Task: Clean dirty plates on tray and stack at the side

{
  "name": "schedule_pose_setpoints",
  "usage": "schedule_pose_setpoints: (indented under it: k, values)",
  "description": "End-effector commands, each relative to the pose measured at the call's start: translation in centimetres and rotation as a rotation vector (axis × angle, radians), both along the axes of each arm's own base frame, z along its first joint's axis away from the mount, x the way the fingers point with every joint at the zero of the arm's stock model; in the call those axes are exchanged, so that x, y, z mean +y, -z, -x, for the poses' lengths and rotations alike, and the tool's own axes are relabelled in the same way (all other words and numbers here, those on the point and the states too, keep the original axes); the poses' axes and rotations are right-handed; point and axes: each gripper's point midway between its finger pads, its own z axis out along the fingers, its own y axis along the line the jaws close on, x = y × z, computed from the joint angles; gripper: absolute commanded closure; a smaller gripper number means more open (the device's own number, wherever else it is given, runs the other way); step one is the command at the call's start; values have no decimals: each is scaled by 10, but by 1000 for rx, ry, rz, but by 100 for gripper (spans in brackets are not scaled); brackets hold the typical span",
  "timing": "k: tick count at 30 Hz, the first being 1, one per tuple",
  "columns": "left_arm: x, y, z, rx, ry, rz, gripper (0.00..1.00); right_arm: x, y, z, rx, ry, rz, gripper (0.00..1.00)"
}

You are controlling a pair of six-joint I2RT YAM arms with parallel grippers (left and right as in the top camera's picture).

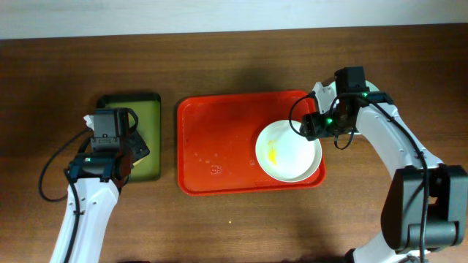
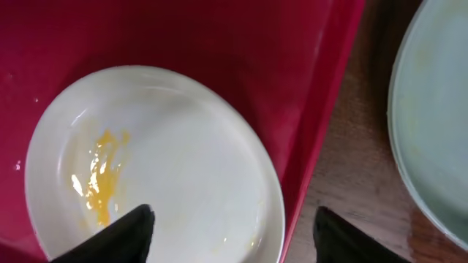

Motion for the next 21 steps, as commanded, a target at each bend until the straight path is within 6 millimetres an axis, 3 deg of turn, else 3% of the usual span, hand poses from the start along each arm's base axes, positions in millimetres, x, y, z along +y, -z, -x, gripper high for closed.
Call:
schedule_pose_setpoints:
  k: [1,8,12,15,21]
  values:
    - [0,3,1,5,2,5,100,5,10,6,10,-22,-8,35]
    - [0,2,0,2,2,5,100,8,16,2,-21,-49,-20,41]
    - [0,2,0,2,2,5,100,8,29,-2,-7,-52,-19,41]
    - [0,2,0,2,3,5,100,8,45,2,36,-51,-19,41]
    - [-1,4,-2,2,4,8,100,10,47,9,68,-57,-22,45]
